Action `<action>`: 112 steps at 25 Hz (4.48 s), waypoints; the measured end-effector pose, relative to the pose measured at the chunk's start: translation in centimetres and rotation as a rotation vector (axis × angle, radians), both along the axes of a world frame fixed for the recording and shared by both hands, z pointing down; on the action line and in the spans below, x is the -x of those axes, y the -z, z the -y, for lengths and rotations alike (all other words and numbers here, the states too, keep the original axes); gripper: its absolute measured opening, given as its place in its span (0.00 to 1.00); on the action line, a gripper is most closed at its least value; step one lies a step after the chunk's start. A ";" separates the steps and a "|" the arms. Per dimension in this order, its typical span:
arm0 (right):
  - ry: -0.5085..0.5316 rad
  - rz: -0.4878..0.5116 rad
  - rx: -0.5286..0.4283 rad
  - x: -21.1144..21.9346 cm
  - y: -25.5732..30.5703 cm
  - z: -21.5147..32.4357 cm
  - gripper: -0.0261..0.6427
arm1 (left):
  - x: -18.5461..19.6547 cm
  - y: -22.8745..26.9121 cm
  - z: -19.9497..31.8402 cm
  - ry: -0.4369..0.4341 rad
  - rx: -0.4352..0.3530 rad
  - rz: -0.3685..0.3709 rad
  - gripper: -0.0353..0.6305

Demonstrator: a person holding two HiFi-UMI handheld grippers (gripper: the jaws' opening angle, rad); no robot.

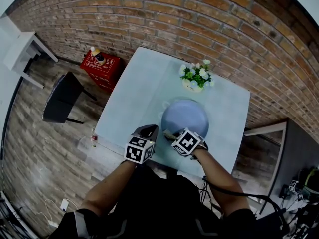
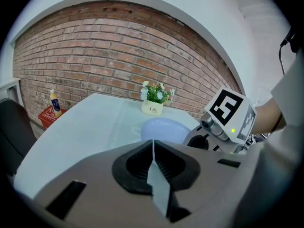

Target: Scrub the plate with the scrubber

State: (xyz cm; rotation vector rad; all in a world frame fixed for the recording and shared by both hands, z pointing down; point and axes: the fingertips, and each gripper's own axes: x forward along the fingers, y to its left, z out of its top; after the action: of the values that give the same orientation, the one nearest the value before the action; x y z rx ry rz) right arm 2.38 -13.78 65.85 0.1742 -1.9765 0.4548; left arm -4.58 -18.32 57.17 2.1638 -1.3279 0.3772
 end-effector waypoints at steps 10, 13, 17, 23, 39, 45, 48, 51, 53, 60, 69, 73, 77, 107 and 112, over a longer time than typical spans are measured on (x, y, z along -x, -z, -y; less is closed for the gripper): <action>0.036 0.016 -0.018 -1.8 1.2 0.3 0.14 | -0.1 -0.7 1.4 0.010 0.006 0.011 0.07; -0.015 0.066 -0.049 -1.9 2.0 2.5 0.14 | -0.2 -1.7 2.4 -0.002 0.023 0.014 0.07; -0.062 0.098 -0.081 -1.9 2.9 6.1 0.14 | -0.8 -2.7 3.6 -0.017 0.045 0.012 0.08; -0.016 0.097 -0.056 -0.4 1.9 8.8 0.14 | -1.7 -4.5 4.3 -0.040 0.090 0.009 0.21; 0.008 0.056 -0.069 -0.9 -0.3 14.4 0.14 | -2.2 -7.2 5.0 0.045 0.125 0.069 0.18; -0.078 0.026 -0.105 -1.5 -0.1 15.8 0.14 | -2.2 -7.2 4.7 0.046 0.119 0.105 0.18; -0.132 0.015 -0.122 -1.9 0.0 16.5 0.14 | -2.2 -7.2 4.8 0.053 0.108 0.115 0.17; -0.206 0.000 -0.140 -2.7 -0.1 17.0 0.14 | -2.2 -7.1 4.6 0.044 0.105 0.113 0.17; -0.260 -0.011 -0.158 -3.4 -0.1 17.5 0.14 | -2.2 -7.1 4.6 0.036 0.102 0.113 0.17; -0.434 -0.077 -0.213 -6.6 0.0 18.4 0.14 | -2.2 -7.2 4.5 -0.008 0.077 0.129 0.18; -0.686 -0.159 -0.241 -10.8 0.2 18.2 0.14 | -2.5 -7.4 4.6 -0.061 0.067 0.139 0.20; -0.785 -0.207 -0.258 -12.5 0.2 17.4 0.14 | -2.5 -7.5 4.3 -0.095 0.070 0.159 0.21; -0.861 -0.268 -0.265 -14.6 0.3 16.1 0.14 | -2.9 -7.6 4.2 -0.136 0.059 0.149 0.23; -0.435 -0.274 -0.465 -12.4 3.9 15.3 0.14 | -2.0 -4.6 4.2 -0.191 -0.026 0.094 0.27; -0.012 -0.338 -0.663 -10.9 3.6 16.7 0.14 | -2.0 -4.3 3.6 -0.095 -0.016 0.096 0.26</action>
State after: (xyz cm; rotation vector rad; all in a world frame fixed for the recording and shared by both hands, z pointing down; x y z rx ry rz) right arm 13.31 -30.44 62.25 0.6351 -1.7239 -0.2307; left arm -2.61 -21.88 61.51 2.2526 -1.2863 0.5145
